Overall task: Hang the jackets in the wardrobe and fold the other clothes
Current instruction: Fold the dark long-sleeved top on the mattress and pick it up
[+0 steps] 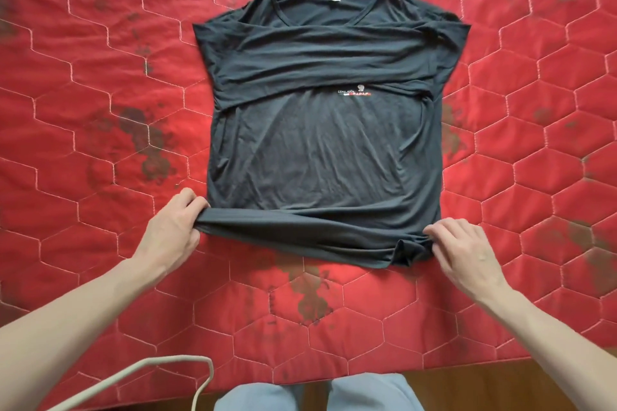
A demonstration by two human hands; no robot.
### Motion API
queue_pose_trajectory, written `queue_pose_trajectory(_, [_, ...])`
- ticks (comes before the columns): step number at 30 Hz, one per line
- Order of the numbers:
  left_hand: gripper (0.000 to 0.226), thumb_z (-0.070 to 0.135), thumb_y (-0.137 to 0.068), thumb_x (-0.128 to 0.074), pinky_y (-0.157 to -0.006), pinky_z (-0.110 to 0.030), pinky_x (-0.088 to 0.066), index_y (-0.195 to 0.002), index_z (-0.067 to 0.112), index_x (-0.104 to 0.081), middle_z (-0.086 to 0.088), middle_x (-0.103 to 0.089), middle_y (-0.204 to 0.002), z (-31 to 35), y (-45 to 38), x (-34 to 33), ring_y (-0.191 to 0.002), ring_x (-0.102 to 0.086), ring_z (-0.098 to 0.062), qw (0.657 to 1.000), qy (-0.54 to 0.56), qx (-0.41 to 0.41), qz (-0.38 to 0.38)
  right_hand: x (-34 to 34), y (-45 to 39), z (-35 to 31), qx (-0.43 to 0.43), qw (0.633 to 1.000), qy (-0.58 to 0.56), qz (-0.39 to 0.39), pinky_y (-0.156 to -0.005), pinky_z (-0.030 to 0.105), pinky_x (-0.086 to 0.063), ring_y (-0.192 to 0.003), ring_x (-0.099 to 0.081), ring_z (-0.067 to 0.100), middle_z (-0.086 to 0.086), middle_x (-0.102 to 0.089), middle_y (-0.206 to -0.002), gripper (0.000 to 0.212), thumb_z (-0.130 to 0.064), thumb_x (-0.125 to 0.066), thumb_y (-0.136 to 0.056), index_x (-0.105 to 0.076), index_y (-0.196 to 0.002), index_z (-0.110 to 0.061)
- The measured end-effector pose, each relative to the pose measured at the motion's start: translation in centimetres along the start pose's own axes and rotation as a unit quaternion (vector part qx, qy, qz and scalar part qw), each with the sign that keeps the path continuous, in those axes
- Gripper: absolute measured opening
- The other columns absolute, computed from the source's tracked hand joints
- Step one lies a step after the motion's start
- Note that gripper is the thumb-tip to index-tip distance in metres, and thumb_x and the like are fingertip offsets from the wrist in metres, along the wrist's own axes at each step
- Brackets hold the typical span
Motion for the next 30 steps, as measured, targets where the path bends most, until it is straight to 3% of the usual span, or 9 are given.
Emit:
queue_pose_trajectory(3, [0.037,-0.008,-0.074,-0.061,-0.067,-0.043,-0.051,-0.100,0.017,-0.057,0.004,-0.047,-0.094,0.0,-0.2,0.3,-0.085,-0.056,-0.028,1.000,0.005,0.010,-0.014,0.2,-0.1,-0.8,0.097,0.995,0.011,-0.031,-0.073,0.038,-0.045,-0.084,-0.060,0.027,0.001,-0.061,-0.100,0.026,-0.032,-0.056,-0.097,-0.067,-0.112,-0.014])
queue_pose_trajectory(6, [0.033,-0.007,-0.077,-0.063,-0.064,-0.046,-0.051,-0.101,0.015,-0.059,0.000,-0.051,-0.094,0.1,-0.3,0.1,-0.082,-0.060,-0.033,1.000,-0.009,0.012,-0.017,-1.3,0.3,-2.8,0.187,0.980,0.025,-0.060,-0.069,0.036,-0.054,-0.075,-0.063,0.022,-0.002,-0.061,-0.087,0.033,-0.026,-0.060,-0.095,-0.070,-0.125,-0.016])
queue_pose_trajectory(9, [0.032,-0.006,-0.077,-0.063,-0.064,-0.047,-0.052,-0.101,0.014,-0.060,-0.002,-0.054,-0.092,0.4,-0.2,-0.1,-0.083,-0.061,-0.034,1.000,-0.020,0.012,-0.018,-2.0,-0.4,-4.3,0.202,0.976,0.034,-0.068,-0.062,0.035,-0.055,-0.065,-0.062,0.022,-0.003,-0.058,-0.073,0.026,-0.019,-0.077,-0.084,-0.074,-0.109,-0.017])
queue_pose_trajectory(11, [0.031,-0.006,-0.077,-0.062,-0.066,-0.049,-0.053,-0.102,0.013,-0.060,-0.004,-0.055,-0.093,0.5,-0.1,-0.2,-0.085,-0.061,-0.034,0.999,-0.025,0.019,-0.023,-1.7,-0.9,-4.3,0.173,0.982,0.051,-0.064,-0.062,0.039,-0.051,-0.070,-0.060,0.026,0.001,-0.056,-0.076,0.016,-0.018,-0.081,-0.080,-0.066,-0.086,-0.017])
queue_pose_trajectory(14, [0.033,-0.006,-0.077,-0.061,-0.067,-0.050,-0.053,-0.105,0.013,-0.061,-0.003,-0.056,-0.095,0.1,0.2,-0.2,-0.086,-0.061,-0.035,0.999,-0.016,0.039,-0.025,-0.9,-1.2,-3.3,0.113,0.989,0.071,-0.061,-0.065,0.042,-0.046,-0.077,-0.057,0.030,0.007,-0.055,-0.086,0.025,-0.016,-0.082,-0.073,-0.058,-0.079,-0.014])
queue_pose_trajectory(17, [0.036,-0.007,-0.077,-0.060,-0.065,-0.048,-0.053,-0.105,0.016,-0.060,0.001,-0.054,-0.094,-0.4,0.4,-0.1,-0.082,-0.061,-0.032,0.999,-0.005,0.044,-0.025,-0.2,-1.2,-1.7,0.035,0.994,0.042,-0.095,-0.065,0.047,-0.048,-0.080,-0.057,0.036,0.012,-0.055,-0.093,0.034,-0.010,-0.086,-0.064,-0.057,-0.081,-0.010])
queue_pose_trajectory(20, [0.041,-0.009,-0.076,-0.059,-0.059,-0.043,-0.051,-0.108,0.017,-0.056,0.004,-0.046,-0.095,-0.6,0.4,0.0,-0.076,-0.057,-0.029,0.999,-0.013,0.038,-0.030,0.1,-0.9,0.2,-0.087,0.985,-0.096,-0.112,-0.066,0.043,-0.051,-0.078,-0.057,0.032,0.005,-0.049,-0.096,0.035,0.005,-0.080,-0.075,-0.052,-0.089,-0.009])
queue_pose_trajectory(25, [0.040,-0.003,-0.085,-0.048,-0.066,-0.041,-0.049,-0.108,0.028,-0.051,0.003,-0.056,-0.092,-1.8,0.3,0.2,-0.074,-0.060,-0.026,0.990,0.010,0.094,-0.107,1.2,-1.1,2.2,-0.268,0.939,-0.217,0.002,-0.074,0.043,-0.046,-0.069,-0.054,0.021,0.002,-0.049,-0.092,0.038,0.013,-0.066,-0.082,-0.053,-0.103,-0.016])
queue_pose_trajectory(30, [0.040,-0.006,-0.096,-0.040,-0.053,-0.028,-0.039,-0.101,0.024,-0.066,0.002,-0.064,-0.069,-2.4,-1.8,1.0,-0.053,-0.047,-0.014,0.942,0.170,0.197,-0.212,3.2,-3.2,3.1,-0.286,0.945,-0.160,0.012,-0.074,0.043,-0.049,-0.074,-0.058,0.029,0.002,-0.057,-0.093,0.023,0.001,-0.063,-0.092,-0.066,-0.103,-0.019])
Point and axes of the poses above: each hand's wrist, its own y-axis away from the middle knuckle, its own x-axis out of the back of the hand, z = x × y, the point moved 4 cm from there along -y, towards the middle knuckle
